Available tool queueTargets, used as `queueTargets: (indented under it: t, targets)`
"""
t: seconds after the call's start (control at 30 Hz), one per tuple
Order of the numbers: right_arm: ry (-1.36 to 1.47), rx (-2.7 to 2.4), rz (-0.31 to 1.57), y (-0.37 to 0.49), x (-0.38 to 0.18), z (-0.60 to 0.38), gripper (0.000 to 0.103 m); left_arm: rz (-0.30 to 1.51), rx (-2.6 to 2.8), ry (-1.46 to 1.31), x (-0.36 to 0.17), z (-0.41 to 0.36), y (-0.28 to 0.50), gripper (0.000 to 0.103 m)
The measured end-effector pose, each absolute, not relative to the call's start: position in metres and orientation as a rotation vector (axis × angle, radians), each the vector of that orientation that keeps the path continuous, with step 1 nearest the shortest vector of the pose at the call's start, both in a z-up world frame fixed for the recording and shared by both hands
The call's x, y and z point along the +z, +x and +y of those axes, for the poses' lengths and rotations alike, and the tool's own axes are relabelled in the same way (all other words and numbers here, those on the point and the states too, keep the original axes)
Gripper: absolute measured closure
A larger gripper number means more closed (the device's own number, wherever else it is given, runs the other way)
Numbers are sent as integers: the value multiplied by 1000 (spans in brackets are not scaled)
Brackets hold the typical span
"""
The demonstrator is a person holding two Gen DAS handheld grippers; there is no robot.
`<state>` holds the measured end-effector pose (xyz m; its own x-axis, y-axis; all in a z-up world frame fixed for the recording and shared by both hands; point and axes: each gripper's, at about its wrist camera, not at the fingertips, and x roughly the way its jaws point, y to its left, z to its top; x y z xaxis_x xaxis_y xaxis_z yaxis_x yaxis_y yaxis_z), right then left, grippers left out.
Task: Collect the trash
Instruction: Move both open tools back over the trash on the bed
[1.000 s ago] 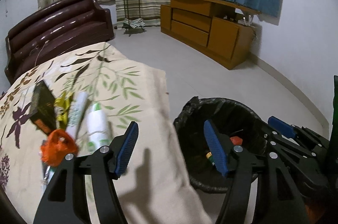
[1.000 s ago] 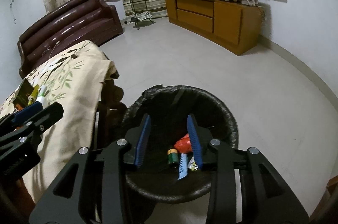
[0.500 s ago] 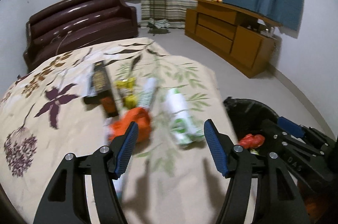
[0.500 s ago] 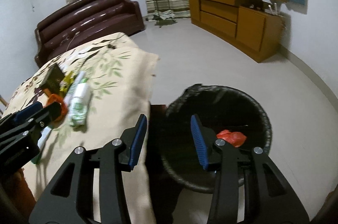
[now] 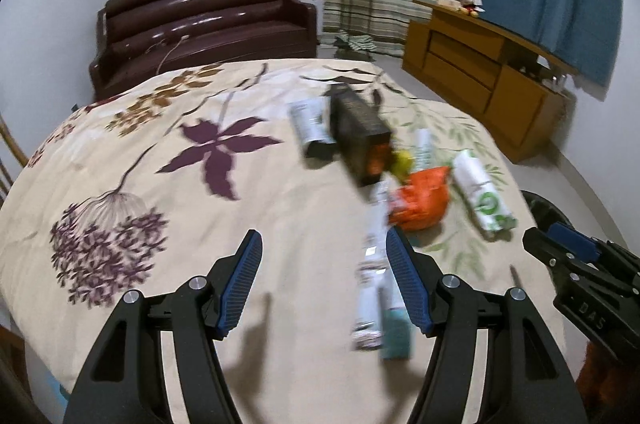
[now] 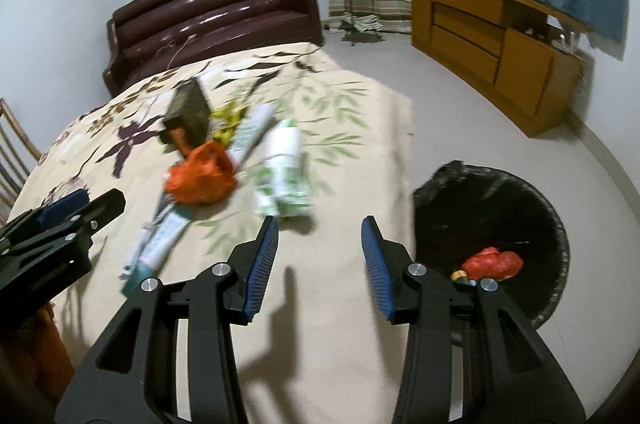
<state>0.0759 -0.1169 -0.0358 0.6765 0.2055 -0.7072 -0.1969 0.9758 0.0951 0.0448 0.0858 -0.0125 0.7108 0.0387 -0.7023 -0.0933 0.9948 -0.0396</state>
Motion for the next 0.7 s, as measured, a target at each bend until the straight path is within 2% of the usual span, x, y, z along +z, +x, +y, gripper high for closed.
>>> queueTargets:
  t: [0.7]
  targets:
    - [-127, 340, 857, 53, -50, -7, 61, 774, 151, -177, -24, 170, 11, 40]
